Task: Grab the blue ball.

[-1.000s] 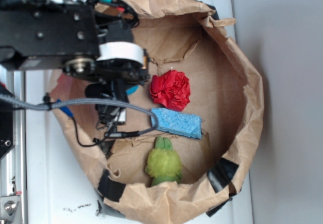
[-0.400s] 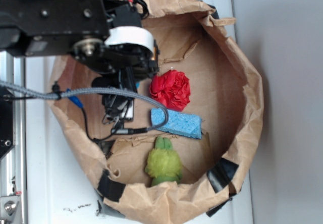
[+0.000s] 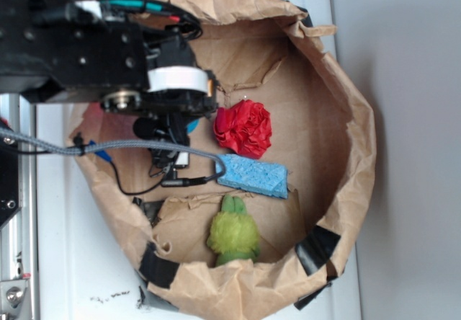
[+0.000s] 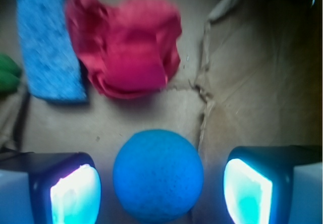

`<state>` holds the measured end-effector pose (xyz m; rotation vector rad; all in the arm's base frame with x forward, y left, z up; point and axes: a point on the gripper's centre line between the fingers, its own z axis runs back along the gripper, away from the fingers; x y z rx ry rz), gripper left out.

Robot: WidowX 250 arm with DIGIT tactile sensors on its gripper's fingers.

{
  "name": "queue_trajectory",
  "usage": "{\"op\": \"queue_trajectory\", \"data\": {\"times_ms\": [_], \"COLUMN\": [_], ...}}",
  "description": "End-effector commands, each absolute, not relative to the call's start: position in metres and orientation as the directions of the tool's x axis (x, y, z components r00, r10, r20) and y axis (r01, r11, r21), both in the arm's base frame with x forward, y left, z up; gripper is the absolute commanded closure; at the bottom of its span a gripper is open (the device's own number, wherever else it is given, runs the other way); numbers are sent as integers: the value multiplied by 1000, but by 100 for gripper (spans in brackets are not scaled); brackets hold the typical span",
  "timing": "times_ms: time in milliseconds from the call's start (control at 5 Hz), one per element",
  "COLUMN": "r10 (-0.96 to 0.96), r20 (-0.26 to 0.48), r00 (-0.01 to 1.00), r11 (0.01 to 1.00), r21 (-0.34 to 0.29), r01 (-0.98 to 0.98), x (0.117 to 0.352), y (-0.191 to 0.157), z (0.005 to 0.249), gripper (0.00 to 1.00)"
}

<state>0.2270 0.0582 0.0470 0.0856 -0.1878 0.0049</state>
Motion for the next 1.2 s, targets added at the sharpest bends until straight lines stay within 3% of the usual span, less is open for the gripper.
{"op": "queue_trajectory", "data": {"times_ms": [0,200,400,1000], "r10": [1,32,77,55], "r20": [273,280,267,288], "r00": [962,959,961,956], "r11": [992,991,987,997], "r21": [122,112,118,31], "r01": [-36,-66,-112,-67], "x": [235,244,251,246], "y": [45,36,32,33], "z": [31,34,36,65], "gripper": [0,0,100,100]}}
